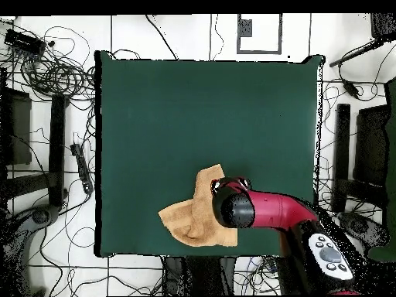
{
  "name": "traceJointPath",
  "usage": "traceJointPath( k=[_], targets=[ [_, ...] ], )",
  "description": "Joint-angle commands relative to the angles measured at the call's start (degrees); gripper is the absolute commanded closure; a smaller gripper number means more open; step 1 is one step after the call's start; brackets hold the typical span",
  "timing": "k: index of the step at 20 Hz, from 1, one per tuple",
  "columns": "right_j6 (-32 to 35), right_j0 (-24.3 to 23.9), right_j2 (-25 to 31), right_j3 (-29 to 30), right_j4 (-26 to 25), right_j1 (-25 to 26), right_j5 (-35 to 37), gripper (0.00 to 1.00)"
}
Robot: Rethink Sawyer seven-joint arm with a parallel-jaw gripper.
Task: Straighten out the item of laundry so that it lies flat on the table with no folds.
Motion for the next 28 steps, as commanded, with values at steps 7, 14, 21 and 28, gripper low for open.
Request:
traceJointPath(
  k=[7, 14, 21, 28],
  targets=[
    [5.7, 3.1, 0.6, -0.9, 0.4, 2.3, 4.9, 0.00],
    [5.6, 2.3, 0.9, -1.1, 0.6, 2.9, 4.5, 0.00],
    [5.6, 1.9, 1.0, -1.0, 0.6, 3.1, 4.3, 0.00],
    [5.9, 2.3, 0.9, -1.2, 0.8, 3.1, 4.4, 0.00]
  ],
)
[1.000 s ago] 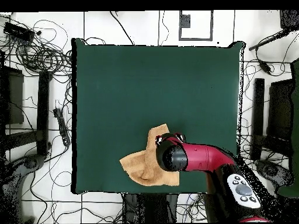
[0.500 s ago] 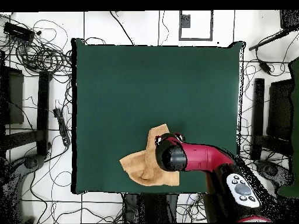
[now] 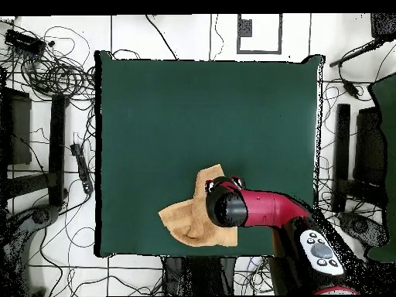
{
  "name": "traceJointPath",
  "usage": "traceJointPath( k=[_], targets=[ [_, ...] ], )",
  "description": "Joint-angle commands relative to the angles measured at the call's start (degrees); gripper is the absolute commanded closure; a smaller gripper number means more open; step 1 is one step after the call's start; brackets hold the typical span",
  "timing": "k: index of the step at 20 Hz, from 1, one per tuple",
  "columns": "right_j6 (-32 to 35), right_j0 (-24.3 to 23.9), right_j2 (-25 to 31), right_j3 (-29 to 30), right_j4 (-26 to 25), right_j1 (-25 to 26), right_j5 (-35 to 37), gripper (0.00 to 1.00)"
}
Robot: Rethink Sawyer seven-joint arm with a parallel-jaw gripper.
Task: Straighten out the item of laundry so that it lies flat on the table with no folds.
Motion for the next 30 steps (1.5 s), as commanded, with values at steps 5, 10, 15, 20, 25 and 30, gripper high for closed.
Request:
traceJointPath(
  k=[5, 10, 15, 20, 25, 30],
  targets=[
    [6.1, 0.9, 0.8, -1.0, 0.9, 2.8, 4.4, 0.00],
    [6.7, 0.8, 1.0, -0.8, -0.6, 8.0, -0.1, 0.00],
    [7.7, 0.9, 1.1, -1.4, -1.2, 13.3, -4.7, 0.00],
    [8.6, 1.6, 0.3, -1.9, -1.2, 15.7, -7.2, 0.00],
    [9.0, 2.6, -0.7, -2.7, -0.9, 17.2, -9.6, 0.00],
    [9.3, 3.3, -1.4, -3.3, -0.5, 17.9, -10.8, 0.00]
  ],
)
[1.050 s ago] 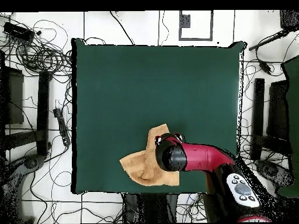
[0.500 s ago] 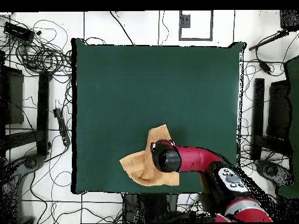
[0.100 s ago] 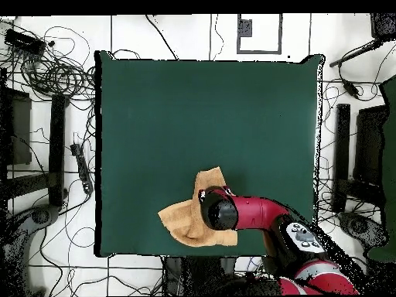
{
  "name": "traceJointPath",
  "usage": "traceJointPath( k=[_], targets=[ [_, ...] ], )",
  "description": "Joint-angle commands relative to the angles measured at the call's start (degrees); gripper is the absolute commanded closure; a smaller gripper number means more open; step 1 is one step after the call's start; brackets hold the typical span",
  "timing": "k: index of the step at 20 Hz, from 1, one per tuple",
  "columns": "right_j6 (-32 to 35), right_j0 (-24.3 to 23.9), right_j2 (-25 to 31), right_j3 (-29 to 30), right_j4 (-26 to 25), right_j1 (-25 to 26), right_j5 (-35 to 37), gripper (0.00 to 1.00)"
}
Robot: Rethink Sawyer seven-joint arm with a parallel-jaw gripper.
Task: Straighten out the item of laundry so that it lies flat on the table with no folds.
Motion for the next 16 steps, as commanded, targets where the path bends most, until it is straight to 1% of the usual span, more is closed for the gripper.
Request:
traceJointPath(
  k=[1, 5, 7, 12, 16],
  targets=[
    [9.3, 2.3, -0.1, -3.5, -0.5, 9.1, -6.2, 0.00],
    [10.7, 2.8, -1.0, -2.6, 0.1, 8.8, -8.4, 0.00],
    [10.7, 3.0, -1.2, -1.6, -0.7, 7.8, -10.6, 0.00],
    [9.9, 3.5, -1.0, 2.3, -0.6, 3.6, -7.9, 0.00],
    [10.1, 4.2, -1.8, 4.6, -0.5, 2.2, -7.8, 0.00]
  ],
)
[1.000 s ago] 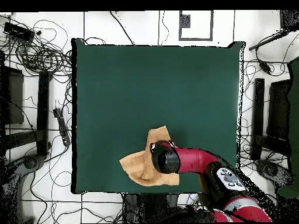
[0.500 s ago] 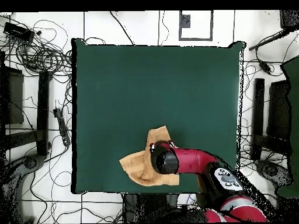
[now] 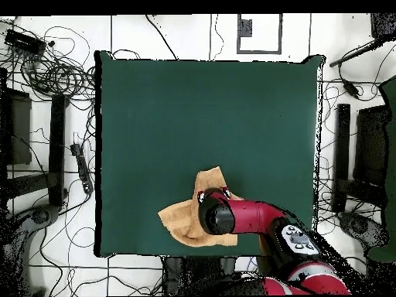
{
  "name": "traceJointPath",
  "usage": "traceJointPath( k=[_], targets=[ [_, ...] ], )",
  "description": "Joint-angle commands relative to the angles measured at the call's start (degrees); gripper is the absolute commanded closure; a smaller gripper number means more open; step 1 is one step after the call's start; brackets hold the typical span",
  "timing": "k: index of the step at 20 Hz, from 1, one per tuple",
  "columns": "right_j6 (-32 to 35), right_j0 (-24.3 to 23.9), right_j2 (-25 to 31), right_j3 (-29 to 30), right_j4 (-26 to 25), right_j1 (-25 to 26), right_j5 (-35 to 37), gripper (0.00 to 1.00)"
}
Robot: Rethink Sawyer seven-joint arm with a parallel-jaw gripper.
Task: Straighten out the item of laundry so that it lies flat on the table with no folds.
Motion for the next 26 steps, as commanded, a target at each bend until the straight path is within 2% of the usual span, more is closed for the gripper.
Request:
traceJointPath(
  k=[1, 6, 12, 26],
  targets=[
    [10.3, 2.5, 0.0, 4.0, -0.4, 2.3, -3.9, 0.00],
    [10.6, 3.5, -0.5, 5.6, 0.2, 0.7, -3.5, 0.00],
    [11.5, 4.9, 0.0, 7.3, 3.4, -2.3, 1.1, 0.00],
    [11.3, 8.1, -1.2, 6.5, 5.8, -2.5, 2.7, 0.00]
  ],
)
